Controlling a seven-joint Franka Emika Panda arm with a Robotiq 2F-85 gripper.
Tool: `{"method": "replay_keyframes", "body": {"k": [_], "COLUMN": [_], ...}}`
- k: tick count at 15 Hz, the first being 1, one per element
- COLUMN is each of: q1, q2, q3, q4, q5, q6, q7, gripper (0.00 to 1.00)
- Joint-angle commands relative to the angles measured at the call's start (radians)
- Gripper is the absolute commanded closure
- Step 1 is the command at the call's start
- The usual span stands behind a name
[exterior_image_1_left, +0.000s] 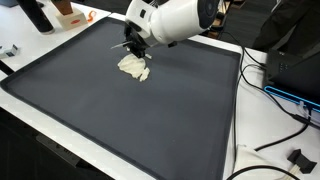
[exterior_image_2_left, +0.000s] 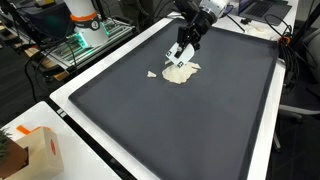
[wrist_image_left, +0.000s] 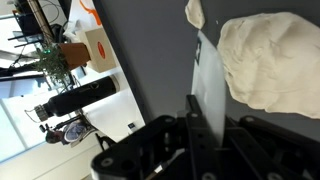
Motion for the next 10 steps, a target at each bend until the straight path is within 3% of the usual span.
{"method": "replay_keyframes", "body": {"k": [1,10], "q1": [-0.020,-0.064], "q2": [-0.031,-0.193], "q3": [0.033,0.061], "q4": [-0.034,-0.189], "q5": [-0.049,-0.032], "q6": [0.066,0.329], "q7": [-0.047,-0.159], "gripper": [0.99,0.99]}}
